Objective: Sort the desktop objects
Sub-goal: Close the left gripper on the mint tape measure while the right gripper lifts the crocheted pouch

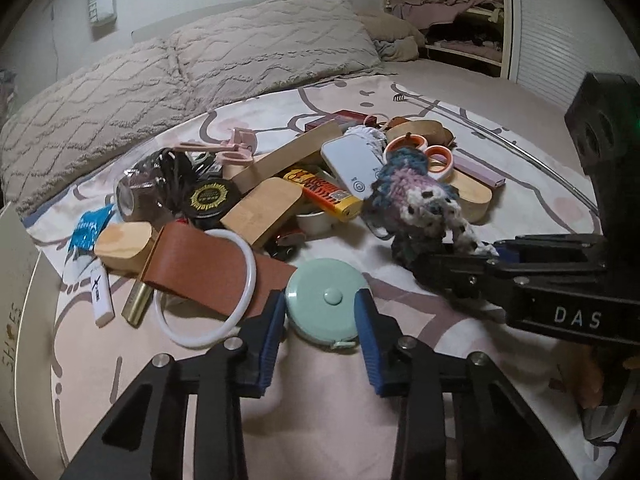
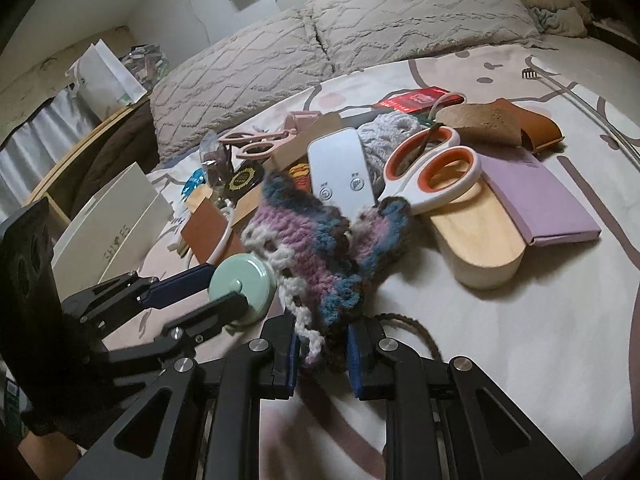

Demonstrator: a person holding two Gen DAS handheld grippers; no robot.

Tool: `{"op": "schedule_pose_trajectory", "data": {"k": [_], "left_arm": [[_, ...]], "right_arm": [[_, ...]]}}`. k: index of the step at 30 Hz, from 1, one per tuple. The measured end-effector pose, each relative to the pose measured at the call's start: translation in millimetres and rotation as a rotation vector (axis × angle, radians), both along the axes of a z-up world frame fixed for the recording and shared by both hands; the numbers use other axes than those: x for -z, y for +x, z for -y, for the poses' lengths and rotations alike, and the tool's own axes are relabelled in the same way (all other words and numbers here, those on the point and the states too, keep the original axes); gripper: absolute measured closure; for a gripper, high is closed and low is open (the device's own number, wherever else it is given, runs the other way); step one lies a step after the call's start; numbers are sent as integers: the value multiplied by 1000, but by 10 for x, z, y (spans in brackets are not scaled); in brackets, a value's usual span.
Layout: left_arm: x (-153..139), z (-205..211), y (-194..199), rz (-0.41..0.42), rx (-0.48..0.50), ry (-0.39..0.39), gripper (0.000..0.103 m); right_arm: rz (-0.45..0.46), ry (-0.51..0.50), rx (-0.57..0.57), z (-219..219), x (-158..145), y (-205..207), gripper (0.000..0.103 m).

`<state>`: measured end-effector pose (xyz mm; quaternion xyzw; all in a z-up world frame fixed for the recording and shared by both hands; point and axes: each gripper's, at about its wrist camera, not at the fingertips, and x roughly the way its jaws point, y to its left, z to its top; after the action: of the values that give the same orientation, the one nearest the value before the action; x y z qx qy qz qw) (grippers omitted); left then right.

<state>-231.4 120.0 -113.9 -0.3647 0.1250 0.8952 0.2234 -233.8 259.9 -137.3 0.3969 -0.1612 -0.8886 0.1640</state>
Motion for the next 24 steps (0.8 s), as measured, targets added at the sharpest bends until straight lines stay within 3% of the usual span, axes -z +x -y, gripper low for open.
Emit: {"op": "schedule_pose_trajectory", "data": {"k": [3, 7, 11, 16, 24], "left_arm": [[-2, -13, 26, -2, -1, -8, 68], [48, -122, 42, 5, 16, -62, 49], [103, -225, 34, -4, 19, -121, 48], [120, -205, -37, 9, -7, -116, 54], [97, -147, 49, -8, -14, -95, 54]], "right_arm": [[4, -2, -5, 13, 5, 22, 83], [10, -7, -3, 3, 13, 16, 83], [10, -8, -3, 5, 16, 16, 83], [16, -27, -4, -3, 30, 34, 83], [11, -42, -31, 42, 21, 190, 83]]}}
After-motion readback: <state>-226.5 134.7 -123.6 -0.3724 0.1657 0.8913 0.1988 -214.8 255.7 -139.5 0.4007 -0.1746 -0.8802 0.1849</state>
